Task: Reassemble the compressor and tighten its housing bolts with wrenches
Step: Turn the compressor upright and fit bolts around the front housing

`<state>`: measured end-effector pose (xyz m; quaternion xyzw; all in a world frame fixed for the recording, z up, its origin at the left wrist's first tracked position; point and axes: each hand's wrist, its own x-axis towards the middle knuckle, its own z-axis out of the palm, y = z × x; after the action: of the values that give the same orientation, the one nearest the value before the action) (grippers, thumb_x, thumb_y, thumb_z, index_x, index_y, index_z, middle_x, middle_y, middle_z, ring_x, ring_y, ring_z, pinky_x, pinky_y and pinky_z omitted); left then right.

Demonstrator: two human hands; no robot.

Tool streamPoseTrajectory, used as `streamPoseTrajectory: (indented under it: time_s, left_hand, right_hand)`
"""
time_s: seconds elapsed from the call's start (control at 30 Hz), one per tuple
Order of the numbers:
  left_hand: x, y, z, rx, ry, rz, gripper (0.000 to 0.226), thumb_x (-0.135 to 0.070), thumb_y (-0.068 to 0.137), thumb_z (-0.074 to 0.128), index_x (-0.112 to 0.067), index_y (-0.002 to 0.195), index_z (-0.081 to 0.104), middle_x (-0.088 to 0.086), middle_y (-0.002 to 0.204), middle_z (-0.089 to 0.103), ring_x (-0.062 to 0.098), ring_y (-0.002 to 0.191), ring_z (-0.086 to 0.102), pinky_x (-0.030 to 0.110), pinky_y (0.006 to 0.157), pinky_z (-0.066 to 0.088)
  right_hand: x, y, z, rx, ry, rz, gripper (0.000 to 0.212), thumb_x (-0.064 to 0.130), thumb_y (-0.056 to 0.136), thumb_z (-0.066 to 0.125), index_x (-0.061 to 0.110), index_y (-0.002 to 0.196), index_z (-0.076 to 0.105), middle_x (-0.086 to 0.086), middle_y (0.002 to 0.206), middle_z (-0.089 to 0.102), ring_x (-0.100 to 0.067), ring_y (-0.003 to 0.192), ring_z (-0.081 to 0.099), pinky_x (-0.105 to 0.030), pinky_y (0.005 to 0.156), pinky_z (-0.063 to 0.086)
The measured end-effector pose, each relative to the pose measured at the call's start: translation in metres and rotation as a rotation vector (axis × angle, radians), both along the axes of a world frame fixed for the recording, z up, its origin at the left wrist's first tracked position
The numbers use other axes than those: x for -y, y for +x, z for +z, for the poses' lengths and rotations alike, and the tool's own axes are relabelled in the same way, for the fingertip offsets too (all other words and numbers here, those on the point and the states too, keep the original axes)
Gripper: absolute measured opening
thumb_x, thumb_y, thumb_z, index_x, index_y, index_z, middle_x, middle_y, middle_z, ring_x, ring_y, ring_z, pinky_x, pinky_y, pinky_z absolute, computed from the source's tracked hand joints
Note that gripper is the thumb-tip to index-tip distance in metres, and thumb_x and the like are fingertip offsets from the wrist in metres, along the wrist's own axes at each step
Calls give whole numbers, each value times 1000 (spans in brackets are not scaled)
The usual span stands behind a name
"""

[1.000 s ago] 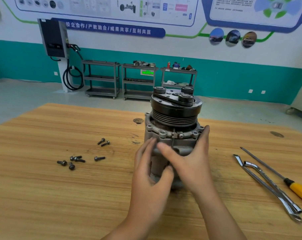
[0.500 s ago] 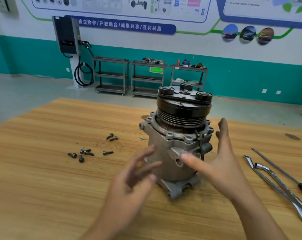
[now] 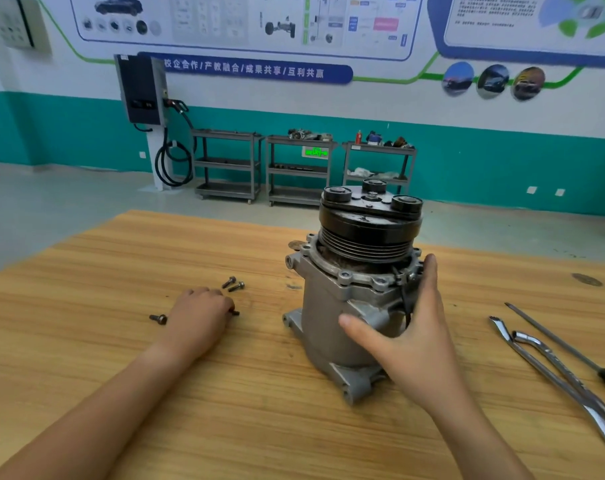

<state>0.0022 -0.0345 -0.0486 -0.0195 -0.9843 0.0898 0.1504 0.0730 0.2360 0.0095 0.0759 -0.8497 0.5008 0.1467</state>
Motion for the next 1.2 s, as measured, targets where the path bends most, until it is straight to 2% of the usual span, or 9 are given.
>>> streamPoseTrajectory:
  time_s: [0.13,0.2,0.37,0.47,0.63,0.77,0.87,1.0,1.2]
  left_hand:
    - [-9,18,41,-211,1065,-159,8,-8,86,63,-14,91,64,5,98,67,2,75,65,10,61,45]
    - [-16,30,74,-248,1346,-311,16,-3,81,67,-17,82,61,-1,90,69,-2,73,66,9,63,50]
    - [-53,44,119,-177,1095,-521,29,-1,79,68,-30,81,63,-13,84,67,-10,78,63,4,71,47]
    - [-64,39,126,-213,1147,-558,28,0,77,69,-27,83,61,-12,84,66,-8,76,64,6,70,48]
    - [-78,28,121,-222,1173,-572,22,1,76,70,-20,80,65,-7,83,67,-2,76,66,11,72,51]
    - [-79,24,113,-220,1219,-581,22,4,75,71,-17,80,66,-4,81,68,0,74,66,13,73,52]
    - [-77,27,108,-233,1126,-632,24,4,75,70,-17,87,68,-4,82,68,4,79,66,14,75,53]
    - [-73,28,105,-317,977,-666,16,-6,85,64,-17,95,70,-18,94,62,-11,91,58,7,82,44]
    - [-69,33,98,-367,964,-710,22,-4,87,61,-19,103,64,-11,93,65,0,92,61,13,84,47]
  right_hand:
    - [-5,-8,-6,-60,29,15,128,56,55,77,42,145,-13,19,154,11,-6,140,16,-27,109,19]
    - [-11,-12,-7,-57,11,44,125,55,55,79,49,140,-12,19,154,14,-6,140,18,-27,108,21]
    - [-18,-18,-6,-46,-87,102,115,67,40,70,63,126,-6,30,143,18,-1,136,22,-26,107,23]
    - [-17,-19,-11,-76,-90,94,114,65,49,79,66,124,-7,31,144,17,2,134,22,-26,107,24]
    - [-19,-21,-19,-72,-100,61,123,61,51,76,46,143,-4,19,152,19,-2,136,21,-30,110,24]
    - [-18,-19,-19,-63,-112,74,127,66,43,68,42,145,-3,25,144,19,0,137,20,-31,112,23]
    - [-17,-19,-20,-76,-100,76,125,63,46,67,36,148,0,27,141,20,2,134,21,-29,110,23]
    - [-16,-18,-20,-82,-98,77,126,67,45,64,35,149,2,25,142,20,-1,137,21,-31,112,24]
    - [-15,-17,-21,-88,-106,59,127,69,44,63,32,150,3,18,151,19,-4,139,22,-38,114,26]
